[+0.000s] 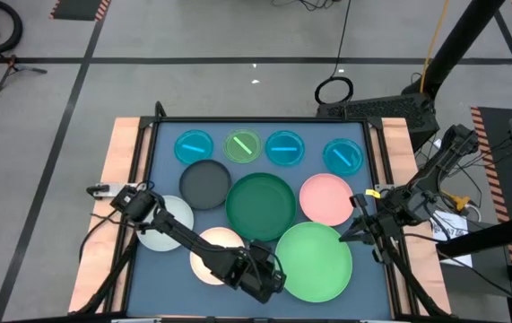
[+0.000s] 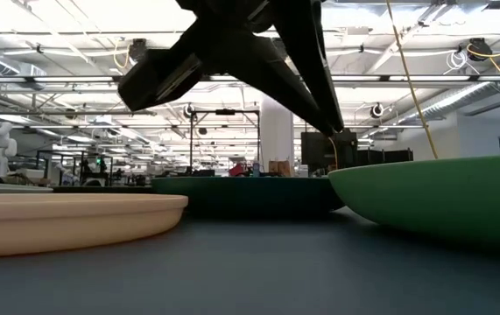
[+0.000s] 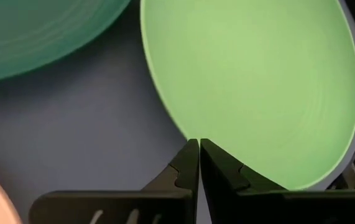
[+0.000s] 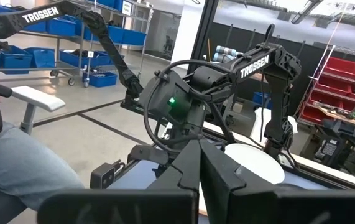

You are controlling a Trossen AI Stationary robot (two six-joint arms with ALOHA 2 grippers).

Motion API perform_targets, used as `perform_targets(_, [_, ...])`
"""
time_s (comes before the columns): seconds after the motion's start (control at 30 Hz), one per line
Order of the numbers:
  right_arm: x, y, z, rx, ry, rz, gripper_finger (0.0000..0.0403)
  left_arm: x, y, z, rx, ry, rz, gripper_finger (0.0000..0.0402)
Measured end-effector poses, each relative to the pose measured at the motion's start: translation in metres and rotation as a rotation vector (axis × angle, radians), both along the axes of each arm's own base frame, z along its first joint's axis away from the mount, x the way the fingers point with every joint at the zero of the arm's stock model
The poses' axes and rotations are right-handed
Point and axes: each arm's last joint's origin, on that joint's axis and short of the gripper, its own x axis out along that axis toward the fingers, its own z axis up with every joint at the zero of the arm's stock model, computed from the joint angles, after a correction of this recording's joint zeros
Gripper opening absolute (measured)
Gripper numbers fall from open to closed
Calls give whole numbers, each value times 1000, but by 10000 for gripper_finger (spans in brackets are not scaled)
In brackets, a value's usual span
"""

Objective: Stack plastic plates
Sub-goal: Stack the light green plate on the green plate

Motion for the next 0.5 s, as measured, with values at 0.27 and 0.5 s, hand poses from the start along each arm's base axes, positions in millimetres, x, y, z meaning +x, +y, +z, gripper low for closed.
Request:
perform_targets(0.27, [0,0,0,0,0,0,0,0,0,0,32,27,-77,20])
perform_targets(0.5, [0,0,0,0,1,0,0,1,2,-1,8,28,-55,9])
